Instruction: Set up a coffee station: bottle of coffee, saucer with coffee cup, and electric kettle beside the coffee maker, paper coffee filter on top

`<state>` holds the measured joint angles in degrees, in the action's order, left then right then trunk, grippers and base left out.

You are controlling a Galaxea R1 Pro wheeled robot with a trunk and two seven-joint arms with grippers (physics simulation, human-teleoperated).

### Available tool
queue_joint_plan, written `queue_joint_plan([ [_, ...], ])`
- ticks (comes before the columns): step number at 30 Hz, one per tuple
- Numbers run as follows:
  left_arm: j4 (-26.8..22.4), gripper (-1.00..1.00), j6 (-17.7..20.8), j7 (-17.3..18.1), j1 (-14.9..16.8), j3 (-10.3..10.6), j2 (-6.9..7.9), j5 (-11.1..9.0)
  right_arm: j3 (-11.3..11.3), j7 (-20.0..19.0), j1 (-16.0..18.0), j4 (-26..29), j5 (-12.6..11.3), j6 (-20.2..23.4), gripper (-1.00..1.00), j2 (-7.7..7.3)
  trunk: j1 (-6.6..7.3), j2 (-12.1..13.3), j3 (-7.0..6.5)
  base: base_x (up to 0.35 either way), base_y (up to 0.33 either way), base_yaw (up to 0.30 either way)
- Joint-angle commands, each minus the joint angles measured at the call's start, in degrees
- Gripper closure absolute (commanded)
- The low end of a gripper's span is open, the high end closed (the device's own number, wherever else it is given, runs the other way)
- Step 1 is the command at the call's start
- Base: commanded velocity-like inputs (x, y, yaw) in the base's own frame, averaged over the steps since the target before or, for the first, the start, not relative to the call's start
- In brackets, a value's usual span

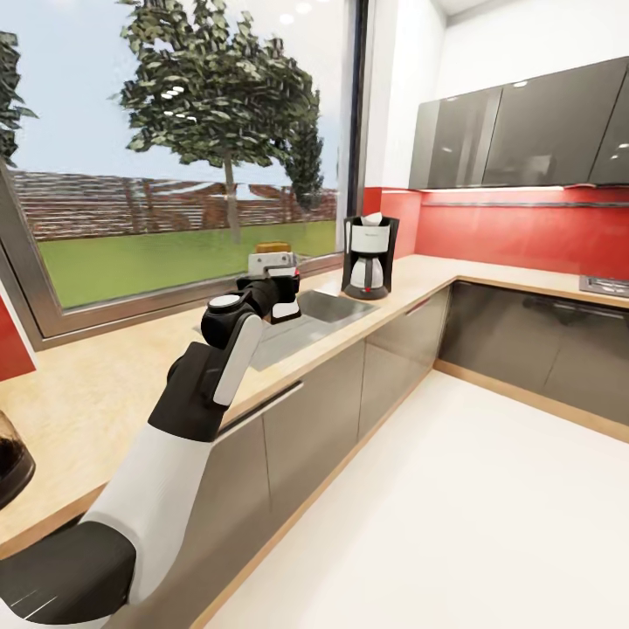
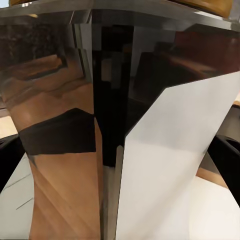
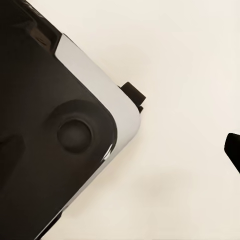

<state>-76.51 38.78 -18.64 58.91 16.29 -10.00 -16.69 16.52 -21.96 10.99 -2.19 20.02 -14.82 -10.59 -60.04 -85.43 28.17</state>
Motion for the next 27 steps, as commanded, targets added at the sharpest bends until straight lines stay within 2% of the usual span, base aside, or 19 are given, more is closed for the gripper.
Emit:
queue_joint_plan([
  [1, 0.0, 1.00, 0.2, -0.5, 0.1, 0.1, 0.00, -0.5, 0.3, 0.0, 0.1, -0.2, 0.0, -0.4, -1.00, -0.05, -0.22, -0.5, 0.25, 0.000, 0.000, 0.000],
  [13, 0.0, 1.00, 0.2, -0.5, -0.8, 0.1, 0.00, -0.5, 0.2, 0.0, 0.1, -0.2, 0.0, -0.5, -1.00, -0.54, -0.22, -0.5, 0.25, 0.013, -0.008, 0.000],
  [22, 0.0, 1.00, 0.2, -0.5, -1.1, 0.1, 0.00, -0.5, 0.2, 0.0, 0.1, -0.2, 0.0, -0.6, -1.00, -0.57, -0.22, -0.5, 0.25, 0.217, -0.156, -0.005],
  [27, 0.0, 1.00, 0.2, -0.5, -1.1, 0.1, 0.00, -0.5, 0.2, 0.0, 0.1, -0.2, 0.0, -0.6, -1.00, -0.56, -0.22, -0.5, 0.25, 0.253, -0.196, -0.142],
])
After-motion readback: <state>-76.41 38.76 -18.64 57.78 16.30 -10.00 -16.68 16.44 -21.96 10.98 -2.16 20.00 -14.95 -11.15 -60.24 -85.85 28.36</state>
